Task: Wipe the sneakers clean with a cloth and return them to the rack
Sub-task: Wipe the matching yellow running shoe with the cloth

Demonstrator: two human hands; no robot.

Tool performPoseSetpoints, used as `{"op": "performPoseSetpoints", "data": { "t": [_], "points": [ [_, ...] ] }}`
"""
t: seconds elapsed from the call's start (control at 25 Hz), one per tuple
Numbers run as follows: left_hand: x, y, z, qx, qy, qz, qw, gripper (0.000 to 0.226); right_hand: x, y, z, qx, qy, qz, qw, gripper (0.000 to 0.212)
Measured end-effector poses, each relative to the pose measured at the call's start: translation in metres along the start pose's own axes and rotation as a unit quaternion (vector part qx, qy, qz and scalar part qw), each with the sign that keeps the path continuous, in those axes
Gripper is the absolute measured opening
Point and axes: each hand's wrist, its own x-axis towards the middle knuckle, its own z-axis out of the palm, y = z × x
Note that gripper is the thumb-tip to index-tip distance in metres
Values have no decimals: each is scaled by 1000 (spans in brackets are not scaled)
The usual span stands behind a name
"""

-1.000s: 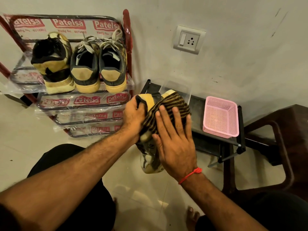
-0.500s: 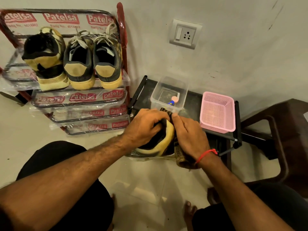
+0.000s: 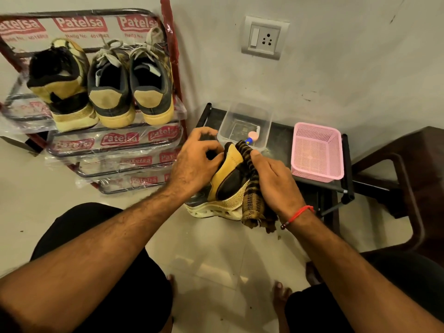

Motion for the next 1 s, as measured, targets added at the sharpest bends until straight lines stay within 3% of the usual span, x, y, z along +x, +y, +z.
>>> {"op": "performPoseSetpoints", "data": {
  "t": [0.08, 0.2, 0.28, 0.36, 0.56, 0.72, 0.84, 1.0],
  "points": [
    [1, 2, 5, -78, -67, 0, 995, 12, 0, 3, 5, 0, 35, -8, 999, 45],
    [-4, 22, -2, -235, -176, -129, 947, 26, -2, 8, 8, -6, 82, -18, 996, 43],
    [-8, 31, -7, -303, -185, -212, 911, 25, -5, 11, 10, -29, 89, -44, 995, 43],
    [-11, 33, -9, -308, -185, -244, 901, 25, -11, 12, 19, -61, 74, -84, 992, 40],
    [-7, 31, -15, -390, -66, -330, 857, 18, -20, 13, 38, -92, 18, -144, 985, 41],
    [-6, 29, -21, -459, 15, -317, 830, 25, -24, 14, 46, -137, -17, -245, 960, 51],
    [-7, 27, -21, -425, 34, -299, 854, 16, -32, 18, 54, -210, -4, -261, 942, 59],
    [-11, 29, -26, -367, 39, -272, 889, 5, -42, 15, 63, -245, -42, -209, 946, 81]
  ]
}}
